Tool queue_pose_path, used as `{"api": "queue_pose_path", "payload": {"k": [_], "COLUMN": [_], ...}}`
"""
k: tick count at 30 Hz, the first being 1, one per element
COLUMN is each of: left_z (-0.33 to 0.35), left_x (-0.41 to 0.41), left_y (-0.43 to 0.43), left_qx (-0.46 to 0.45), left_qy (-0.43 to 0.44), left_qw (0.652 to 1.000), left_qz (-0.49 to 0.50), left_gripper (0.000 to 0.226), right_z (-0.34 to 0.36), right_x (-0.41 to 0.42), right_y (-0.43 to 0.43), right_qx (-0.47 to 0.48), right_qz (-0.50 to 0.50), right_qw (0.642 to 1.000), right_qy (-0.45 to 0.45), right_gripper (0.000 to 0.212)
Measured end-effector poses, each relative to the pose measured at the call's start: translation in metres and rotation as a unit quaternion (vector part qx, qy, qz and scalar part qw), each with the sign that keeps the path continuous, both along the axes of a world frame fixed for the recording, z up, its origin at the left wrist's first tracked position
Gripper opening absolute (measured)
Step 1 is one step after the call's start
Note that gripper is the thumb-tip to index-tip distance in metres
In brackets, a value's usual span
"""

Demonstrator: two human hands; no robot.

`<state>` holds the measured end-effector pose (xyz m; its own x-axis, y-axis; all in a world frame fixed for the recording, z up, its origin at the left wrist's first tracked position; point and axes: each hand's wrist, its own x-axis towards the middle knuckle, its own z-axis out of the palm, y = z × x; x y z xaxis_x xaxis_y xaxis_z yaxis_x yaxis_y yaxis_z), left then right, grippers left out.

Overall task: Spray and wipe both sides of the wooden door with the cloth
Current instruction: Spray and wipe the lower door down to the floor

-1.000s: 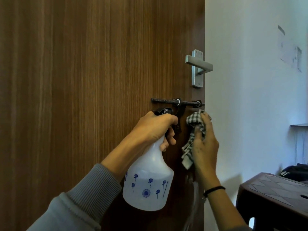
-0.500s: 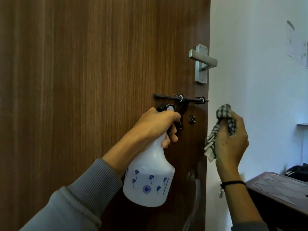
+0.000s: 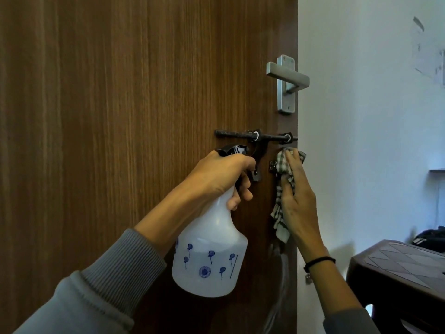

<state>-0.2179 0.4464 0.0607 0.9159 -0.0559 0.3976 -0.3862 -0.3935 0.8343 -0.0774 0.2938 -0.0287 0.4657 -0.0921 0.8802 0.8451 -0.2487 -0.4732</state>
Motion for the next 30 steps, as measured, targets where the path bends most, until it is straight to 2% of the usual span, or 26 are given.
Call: {"api": "queue_pose_path", "payload": {"k": [4,7,12,15,19,20,23,24,27,30], "left_z": [-0.001,-0.001,-0.001,0.000,0.000,0.000,0.001,0.001,-0.001,-0.008], "left_x": [0.003,0.004,-0.004,-0.005,-0.007,-0.008,-0.014,-0.016,-0.019,-0.022], "left_y": [0.001,0.000,-0.002,-0.001,-0.002,-0.003,-0.003,-0.004,-0.004,0.000], "left_qx": [-0.002,0.001,-0.011,-0.003,0.006,0.001,0.004,0.002,0.003,0.028], "left_qy": [0.003,0.015,0.001,0.003,0.005,0.009,0.017,0.017,0.022,0.024], "left_qw": [1.000,1.000,1.000,1.000,1.000,1.000,1.000,1.000,1.000,0.999], "left_qz": [0.004,0.001,-0.002,-0.008,-0.001,-0.002,0.001,-0.001,-0.006,-0.003], "left_gripper": [0.033,0.032,0.026,0.029,0.032,0.031,0.030,0.027,0.025,0.032], "right_z": [-0.021,-0.041,-0.029,-0.029,-0.049,-0.056,-0.075,-0.079,-0.080,-0.068], "right_x": [0.008,0.005,0.002,-0.012,-0.052,-0.066,-0.083,-0.081,-0.066,-0.039], "right_y": [0.015,0.022,0.020,0.037,0.075,0.084,0.094,0.090,0.075,0.045], "right_qx": [0.154,0.194,0.198,0.160,0.100,0.071,0.000,-0.007,0.002,0.077], "right_qz": [-0.050,-0.076,-0.041,-0.057,-0.010,-0.003,0.036,0.042,0.034,0.015], "right_qw": [0.979,0.965,0.955,0.972,0.990,0.994,0.998,0.998,0.999,0.990], "right_qy": [0.127,0.158,0.215,0.161,0.099,0.079,0.055,0.046,0.035,0.121], "right_gripper": [0.041,0.037,0.035,0.047,0.058,0.062,0.095,0.095,0.070,0.059]}}
